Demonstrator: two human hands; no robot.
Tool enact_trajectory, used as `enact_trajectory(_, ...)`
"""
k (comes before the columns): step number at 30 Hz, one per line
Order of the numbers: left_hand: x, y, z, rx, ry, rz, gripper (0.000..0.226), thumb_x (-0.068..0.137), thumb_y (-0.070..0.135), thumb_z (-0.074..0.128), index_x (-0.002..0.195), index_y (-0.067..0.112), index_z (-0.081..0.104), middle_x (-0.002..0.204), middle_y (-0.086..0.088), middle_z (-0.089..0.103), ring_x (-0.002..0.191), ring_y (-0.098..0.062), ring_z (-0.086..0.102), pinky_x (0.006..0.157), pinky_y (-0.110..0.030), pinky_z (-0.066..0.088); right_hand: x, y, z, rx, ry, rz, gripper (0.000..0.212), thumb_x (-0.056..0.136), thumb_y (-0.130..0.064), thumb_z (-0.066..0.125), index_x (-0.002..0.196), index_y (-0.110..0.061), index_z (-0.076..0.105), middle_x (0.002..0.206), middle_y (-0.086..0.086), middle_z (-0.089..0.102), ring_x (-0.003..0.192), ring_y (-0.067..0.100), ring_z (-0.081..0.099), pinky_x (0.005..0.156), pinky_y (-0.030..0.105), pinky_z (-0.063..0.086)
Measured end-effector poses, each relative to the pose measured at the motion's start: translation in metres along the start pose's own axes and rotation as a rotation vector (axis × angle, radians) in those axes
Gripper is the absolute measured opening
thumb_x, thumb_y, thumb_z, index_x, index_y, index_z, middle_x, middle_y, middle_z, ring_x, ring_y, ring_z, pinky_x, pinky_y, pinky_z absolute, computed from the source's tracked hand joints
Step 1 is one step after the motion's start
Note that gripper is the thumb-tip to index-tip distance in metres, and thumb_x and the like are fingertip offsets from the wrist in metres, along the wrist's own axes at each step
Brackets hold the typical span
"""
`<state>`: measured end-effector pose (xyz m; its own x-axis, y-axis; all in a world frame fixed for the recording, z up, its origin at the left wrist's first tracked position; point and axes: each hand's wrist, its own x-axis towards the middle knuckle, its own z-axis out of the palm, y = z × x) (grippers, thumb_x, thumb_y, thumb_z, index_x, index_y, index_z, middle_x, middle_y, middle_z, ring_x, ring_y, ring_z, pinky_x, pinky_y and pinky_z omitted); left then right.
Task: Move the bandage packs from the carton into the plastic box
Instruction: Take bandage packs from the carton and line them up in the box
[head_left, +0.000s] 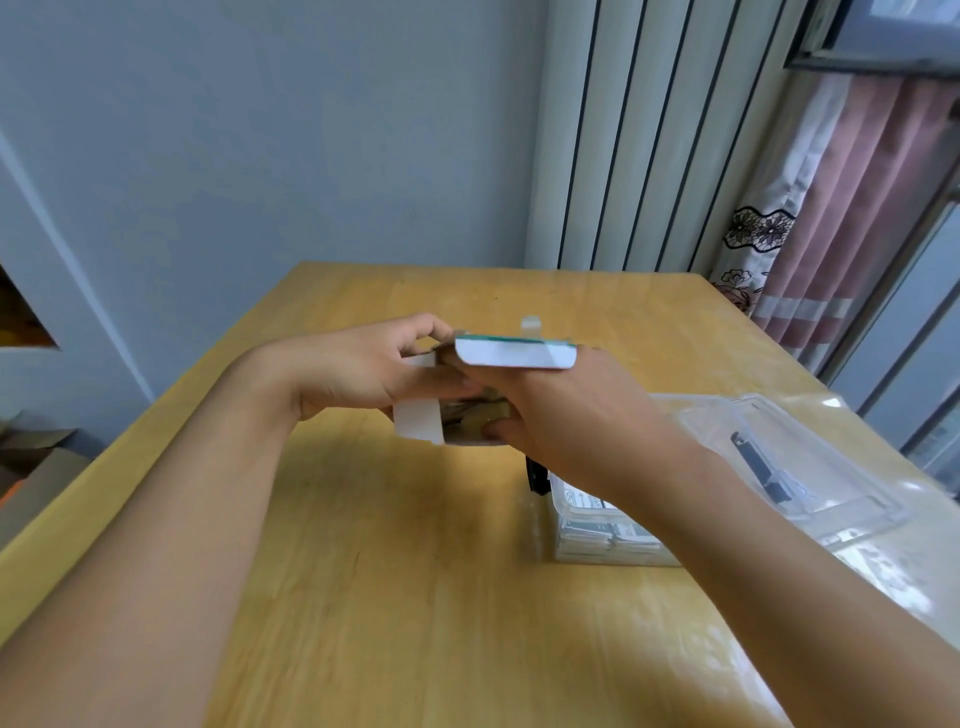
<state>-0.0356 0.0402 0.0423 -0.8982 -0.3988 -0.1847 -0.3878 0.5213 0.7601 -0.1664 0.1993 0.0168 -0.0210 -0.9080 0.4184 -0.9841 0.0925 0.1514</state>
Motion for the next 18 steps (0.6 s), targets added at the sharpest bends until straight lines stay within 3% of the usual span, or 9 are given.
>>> enact_trajectory(2, 0.003, -0.002, 0.003, -0.014, -0.041, 0.01, 0.071, 0.063, 0.074, 0.076, 0.125, 0.044, 0.058, 0.123, 0.01, 0.069, 0.114, -0.011, 0.067, 0.102, -0.046, 0.052, 0.001, 0.003, -0.003, 0.029, -0.004, 0.045, 0.035, 0.088, -0.022, 0.064, 0.119, -0.036, 0.055, 0.091, -0.008, 0.063, 0.074, 0.024, 0.063, 0.059, 0.034, 0.053)
enact_trajectory(5, 0.007, 0.001, 0.008, -0.031, -0.058, 0.012, 0.074, 0.069, 0.082, 0.063, 0.131, 0.043, 0.055, 0.125, 0.01, 0.07, 0.114, -0.013, 0.067, 0.101, -0.048, 0.053, 0.001, 0.009, -0.006, 0.009, -0.029, 0.104, 0.008, 0.09, -0.025, 0.066, 0.097, -0.029, 0.068, 0.077, -0.005, 0.058, 0.069, 0.025, 0.058, 0.048, 0.026, 0.035)
enact_trajectory(6, 0.007, 0.002, 0.009, -0.033, -0.05, 0.005, 0.074, 0.072, 0.085, 0.056, 0.131, 0.041, 0.055, 0.123, 0.009, 0.07, 0.112, -0.015, 0.069, 0.098, -0.047, 0.055, 0.001, 0.01, -0.008, 0.015, -0.051, 0.121, 0.005, 0.091, -0.029, 0.066, 0.087, -0.028, 0.068, 0.072, -0.003, 0.055, 0.067, 0.026, 0.056, 0.046, 0.026, 0.028)
enact_trajectory(8, 0.007, 0.004, 0.01, -0.045, -0.011, -0.01, 0.072, 0.077, 0.087, 0.046, 0.129, 0.039, 0.058, 0.119, 0.006, 0.071, 0.104, -0.018, 0.069, 0.086, -0.041, 0.059, 0.001, 0.013, -0.005, -0.006, -0.079, 0.118, 0.022, 0.093, -0.037, 0.065, 0.075, -0.024, 0.063, 0.069, -0.002, 0.051, 0.062, 0.026, 0.053, 0.045, 0.028, 0.023)
enact_trajectory(12, 0.01, 0.014, 0.018, -0.096, 0.165, -0.033, 0.056, 0.088, 0.077, 0.04, 0.106, 0.034, 0.071, 0.093, 0.004, 0.075, 0.078, -0.013, 0.067, 0.062, -0.028, 0.051, 0.002, 0.016, -0.002, 0.116, -0.034, 0.132, 0.033, 0.094, -0.05, 0.06, 0.079, -0.023, 0.072, 0.077, -0.004, 0.048, 0.063, 0.025, 0.054, 0.051, 0.032, 0.035)
enact_trajectory(15, 0.017, 0.017, 0.025, -0.145, 0.256, -0.039, 0.065, 0.084, 0.079, 0.046, 0.101, 0.023, 0.075, 0.093, -0.01, 0.075, 0.077, -0.024, 0.069, 0.064, -0.032, 0.052, 0.001, 0.019, -0.005, 0.238, -0.022, 0.135, 0.033, 0.095, -0.049, 0.06, 0.076, -0.025, 0.072, 0.082, -0.004, 0.053, 0.067, 0.024, 0.054, 0.056, 0.034, 0.041)
enact_trajectory(18, 0.02, 0.018, 0.03, -0.165, 0.27, -0.027, 0.062, 0.087, 0.074, 0.046, 0.098, 0.021, 0.076, 0.091, -0.01, 0.076, 0.074, -0.021, 0.067, 0.069, -0.036, 0.051, 0.001, 0.025, -0.004, 0.265, 0.004, 0.107, 0.028, 0.096, -0.047, 0.058, 0.084, -0.029, 0.075, 0.087, -0.005, 0.061, 0.073, 0.022, 0.057, 0.061, 0.037, 0.048)
